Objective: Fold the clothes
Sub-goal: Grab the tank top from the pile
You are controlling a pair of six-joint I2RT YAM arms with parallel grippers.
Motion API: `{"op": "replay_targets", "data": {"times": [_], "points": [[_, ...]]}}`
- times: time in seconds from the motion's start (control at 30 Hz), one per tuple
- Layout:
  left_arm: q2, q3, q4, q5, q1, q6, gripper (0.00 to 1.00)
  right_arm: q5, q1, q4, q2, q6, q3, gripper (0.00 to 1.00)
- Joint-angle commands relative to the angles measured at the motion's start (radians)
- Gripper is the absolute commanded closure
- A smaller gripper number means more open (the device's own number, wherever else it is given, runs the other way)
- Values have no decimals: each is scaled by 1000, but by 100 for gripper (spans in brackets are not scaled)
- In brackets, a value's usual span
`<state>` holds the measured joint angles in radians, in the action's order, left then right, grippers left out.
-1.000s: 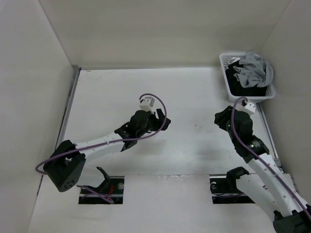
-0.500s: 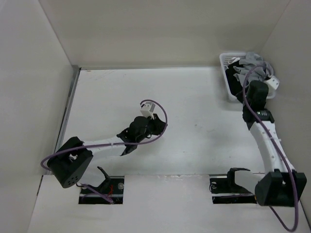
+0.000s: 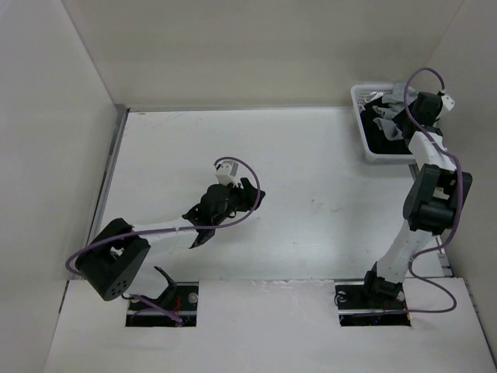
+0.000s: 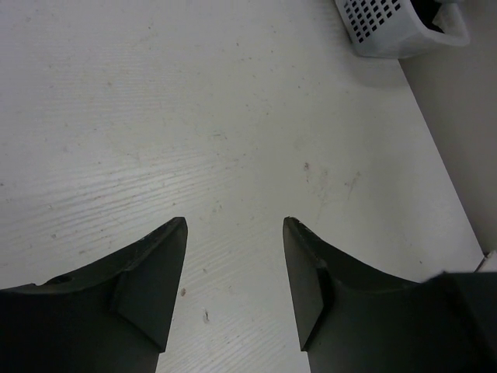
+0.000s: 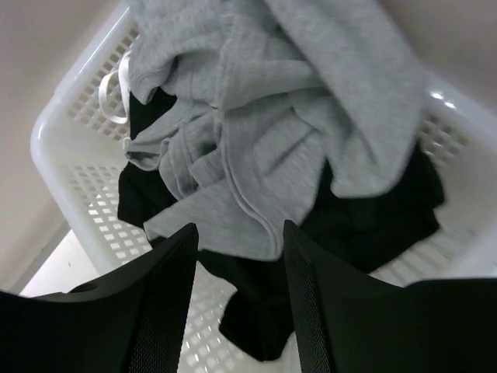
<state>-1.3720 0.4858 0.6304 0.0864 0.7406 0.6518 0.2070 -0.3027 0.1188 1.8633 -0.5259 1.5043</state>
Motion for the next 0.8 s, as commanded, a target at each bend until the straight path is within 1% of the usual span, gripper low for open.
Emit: {"op": "replay_targets", "data": {"times": [0.0,0.23,0.47,0.6,0.73,0.77], "points": [[-13,-1,75,-1,-4,8,49,-78,-5,-51,84,18,134,47],[-39,4,84,-2,-14,9,48,-63,-19,-59,203,-74,183,57],[-55,10,84,-4,-20,17,48,0,-13,-67,185,-51,146,62],[-56,10,87,-10,-20,22,49,25,-13,-59,181,-14,143,61],[-50,4,95,-11,-22,25,49,19,-17,-41,197,-3,157,55],[-49,2,95,-11,-22,25,49,17,-19,-33,203,0,169,54]]}}
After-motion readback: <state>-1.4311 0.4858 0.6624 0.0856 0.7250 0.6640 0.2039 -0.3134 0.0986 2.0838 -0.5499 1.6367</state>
